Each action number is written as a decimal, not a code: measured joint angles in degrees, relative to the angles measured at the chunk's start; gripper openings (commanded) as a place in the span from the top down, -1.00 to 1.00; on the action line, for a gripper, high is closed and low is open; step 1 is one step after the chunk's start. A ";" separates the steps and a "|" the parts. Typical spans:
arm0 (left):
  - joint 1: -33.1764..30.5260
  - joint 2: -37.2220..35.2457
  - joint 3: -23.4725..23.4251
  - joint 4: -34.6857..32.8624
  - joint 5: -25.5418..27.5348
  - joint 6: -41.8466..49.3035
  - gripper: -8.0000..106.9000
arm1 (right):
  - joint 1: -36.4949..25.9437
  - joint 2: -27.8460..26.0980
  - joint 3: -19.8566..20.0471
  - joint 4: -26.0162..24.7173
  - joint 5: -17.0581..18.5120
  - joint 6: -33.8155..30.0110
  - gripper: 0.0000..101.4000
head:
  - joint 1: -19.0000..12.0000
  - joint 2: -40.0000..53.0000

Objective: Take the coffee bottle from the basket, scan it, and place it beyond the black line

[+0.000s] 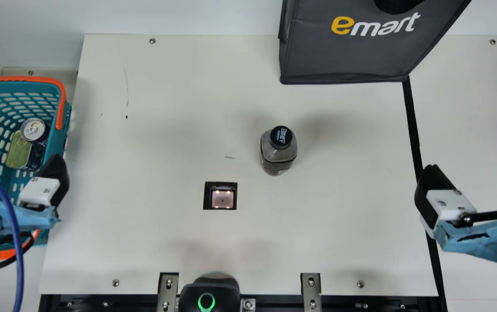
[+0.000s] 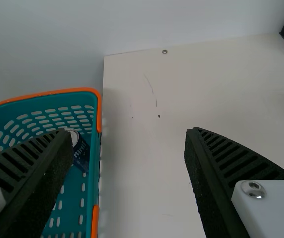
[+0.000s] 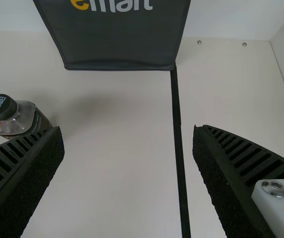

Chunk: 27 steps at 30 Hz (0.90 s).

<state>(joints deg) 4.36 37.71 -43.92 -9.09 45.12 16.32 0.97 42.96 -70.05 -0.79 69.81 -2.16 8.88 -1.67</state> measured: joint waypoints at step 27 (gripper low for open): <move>0.00 0.00 0.00 0.00 0.00 0.06 -0.71 | 12.56 10.77 -5.26 -2.39 -5.79 2.52 -0.79 | 0.00 0.00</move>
<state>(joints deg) 4.36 37.71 -43.92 -9.09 45.12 16.38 13.53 53.72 -75.31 -3.18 64.02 0.36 8.88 -1.67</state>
